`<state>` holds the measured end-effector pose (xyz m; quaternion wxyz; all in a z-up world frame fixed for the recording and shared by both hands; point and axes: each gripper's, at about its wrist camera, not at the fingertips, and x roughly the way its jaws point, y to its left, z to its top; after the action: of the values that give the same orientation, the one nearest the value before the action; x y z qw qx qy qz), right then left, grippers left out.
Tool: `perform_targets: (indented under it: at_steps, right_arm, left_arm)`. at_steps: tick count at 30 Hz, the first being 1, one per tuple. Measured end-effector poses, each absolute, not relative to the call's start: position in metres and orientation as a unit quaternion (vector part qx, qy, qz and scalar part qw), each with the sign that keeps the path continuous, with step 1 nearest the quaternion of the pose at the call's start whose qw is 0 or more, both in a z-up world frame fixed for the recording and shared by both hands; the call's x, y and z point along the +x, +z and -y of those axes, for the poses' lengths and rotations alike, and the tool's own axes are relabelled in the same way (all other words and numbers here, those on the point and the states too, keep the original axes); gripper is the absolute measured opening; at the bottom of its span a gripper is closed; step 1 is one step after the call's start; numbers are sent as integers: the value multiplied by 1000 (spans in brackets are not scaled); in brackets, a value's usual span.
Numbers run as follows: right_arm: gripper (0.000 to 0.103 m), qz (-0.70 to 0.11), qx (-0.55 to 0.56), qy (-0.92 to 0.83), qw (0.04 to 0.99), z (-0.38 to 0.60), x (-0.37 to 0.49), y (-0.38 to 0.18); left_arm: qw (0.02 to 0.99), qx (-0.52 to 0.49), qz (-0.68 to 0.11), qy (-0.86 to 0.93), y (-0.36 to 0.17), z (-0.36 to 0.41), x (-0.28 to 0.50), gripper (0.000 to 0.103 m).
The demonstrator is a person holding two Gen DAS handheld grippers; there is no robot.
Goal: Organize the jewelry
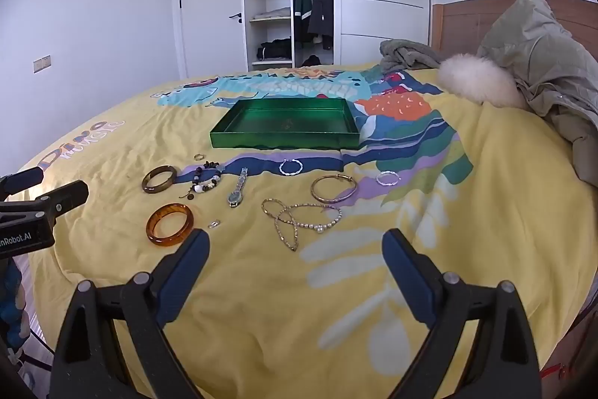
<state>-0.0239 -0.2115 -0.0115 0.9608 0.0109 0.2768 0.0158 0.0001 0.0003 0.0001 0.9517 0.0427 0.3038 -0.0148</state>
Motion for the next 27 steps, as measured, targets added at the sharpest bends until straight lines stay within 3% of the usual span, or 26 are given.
perform_targets:
  at_steps: [27]
  right_arm:
    - [94, -277, 12, 16, 961, 211, -25, -12]
  left_arm:
    - [951, 42, -307, -15, -3, 1, 0, 103]
